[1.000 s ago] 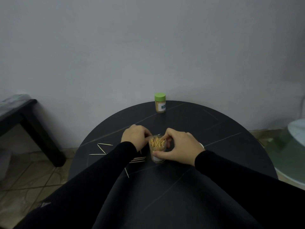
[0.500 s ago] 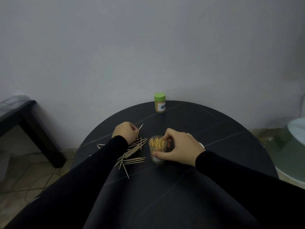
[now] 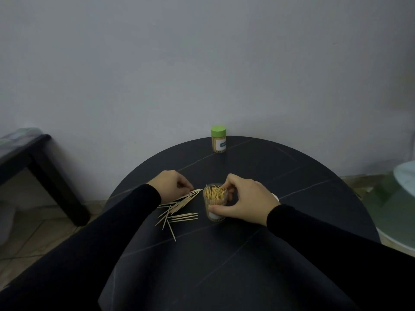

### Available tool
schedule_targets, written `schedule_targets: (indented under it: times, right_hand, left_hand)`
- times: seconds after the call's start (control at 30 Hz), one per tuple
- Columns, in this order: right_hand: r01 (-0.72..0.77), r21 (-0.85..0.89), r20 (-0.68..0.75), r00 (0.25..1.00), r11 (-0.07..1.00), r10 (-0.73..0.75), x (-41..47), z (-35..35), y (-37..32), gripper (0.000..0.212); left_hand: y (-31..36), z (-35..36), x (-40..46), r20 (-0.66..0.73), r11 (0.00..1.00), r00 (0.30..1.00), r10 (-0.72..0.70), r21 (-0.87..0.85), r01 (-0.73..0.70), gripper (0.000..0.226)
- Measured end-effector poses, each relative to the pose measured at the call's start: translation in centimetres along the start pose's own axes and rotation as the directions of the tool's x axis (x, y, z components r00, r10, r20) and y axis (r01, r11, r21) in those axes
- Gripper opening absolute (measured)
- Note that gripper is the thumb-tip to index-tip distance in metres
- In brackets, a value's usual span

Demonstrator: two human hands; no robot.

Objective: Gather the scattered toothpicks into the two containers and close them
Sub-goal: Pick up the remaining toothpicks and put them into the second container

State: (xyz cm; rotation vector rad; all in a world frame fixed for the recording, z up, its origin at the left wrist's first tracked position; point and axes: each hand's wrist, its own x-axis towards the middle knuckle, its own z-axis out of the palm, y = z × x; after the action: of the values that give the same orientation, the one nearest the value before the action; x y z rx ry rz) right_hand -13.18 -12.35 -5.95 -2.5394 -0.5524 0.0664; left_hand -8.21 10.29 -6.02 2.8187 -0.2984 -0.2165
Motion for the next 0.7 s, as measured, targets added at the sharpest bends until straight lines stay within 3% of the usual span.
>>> schedule_targets:
  times: [0.13, 0.4, 0.57, 0.7]
  right_hand:
    - [0.001, 0.015, -0.001, 1.0, 1.0, -0.001, -0.1, 0.0, 0.0, 0.05]
    - [-0.004, 0.01, -0.014, 1.0, 1.0, 0.004, -0.1, 0.0, -0.1, 0.051]
    - [0.004, 0.011, -0.017, 1.0, 1.0, -0.004, 0.0, 0.0, 0.0, 0.05]
    - [0.014, 0.005, -0.006, 1.0, 1.0, -0.014, 0.0, -0.1, 0.0, 0.049]
  left_hand:
    - [0.4, -0.2, -1.4, 0.087, 0.995, 0.996, -0.031, 0.099, 0.022, 0.04]
    - [1.4, 2.2, -2.2, -0.246, 0.973, 0.969, 0.038, 0.23, 0.021, 0.026]
    - [2.6, 2.3, -1.5, -0.198, 0.992, 0.973, -0.118, -0.058, 0.109, 0.017]
    - [2.9, 1.4, -1.4, -0.171, 0.937, 0.973, -0.156, -0.337, 0.091, 0.008]
